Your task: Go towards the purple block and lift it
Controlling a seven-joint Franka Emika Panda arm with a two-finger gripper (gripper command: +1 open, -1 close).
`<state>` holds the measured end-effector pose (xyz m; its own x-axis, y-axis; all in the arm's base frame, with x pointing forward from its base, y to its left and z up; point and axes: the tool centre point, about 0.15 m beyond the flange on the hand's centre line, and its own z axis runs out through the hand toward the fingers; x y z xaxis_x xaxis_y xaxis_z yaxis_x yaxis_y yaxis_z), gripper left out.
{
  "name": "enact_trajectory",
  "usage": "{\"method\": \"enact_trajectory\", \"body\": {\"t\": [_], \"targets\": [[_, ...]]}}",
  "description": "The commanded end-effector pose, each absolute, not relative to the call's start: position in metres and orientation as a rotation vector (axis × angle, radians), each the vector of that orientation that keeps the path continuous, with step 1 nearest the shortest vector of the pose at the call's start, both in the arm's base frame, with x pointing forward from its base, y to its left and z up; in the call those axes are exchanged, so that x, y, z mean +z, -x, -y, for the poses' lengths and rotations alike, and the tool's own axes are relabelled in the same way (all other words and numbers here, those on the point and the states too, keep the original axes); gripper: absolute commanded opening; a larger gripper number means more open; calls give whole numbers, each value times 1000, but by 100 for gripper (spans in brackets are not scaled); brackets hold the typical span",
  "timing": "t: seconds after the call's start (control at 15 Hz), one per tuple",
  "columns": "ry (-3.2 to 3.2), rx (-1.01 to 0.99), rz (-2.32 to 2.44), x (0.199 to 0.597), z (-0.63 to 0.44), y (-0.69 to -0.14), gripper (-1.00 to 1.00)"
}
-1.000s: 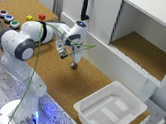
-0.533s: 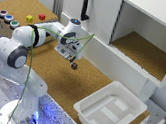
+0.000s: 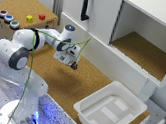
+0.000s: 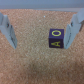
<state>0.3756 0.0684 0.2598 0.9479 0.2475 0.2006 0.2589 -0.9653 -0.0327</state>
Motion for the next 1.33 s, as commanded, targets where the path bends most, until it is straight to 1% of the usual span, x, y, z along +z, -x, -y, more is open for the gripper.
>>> {"method": "enact_trajectory", "body": {"t": [0.0,0.27,0.47,0.87,1.27], "targets": [[2997,-201,431,224,-78,-441,100],[3028,-209,398,216,-77,-456,100],[3030,-219,375,220,-71,-453,100],[3012,-261,330,247,-53,-443,100],[3056,-222,375,227,-49,-463,100]]}}
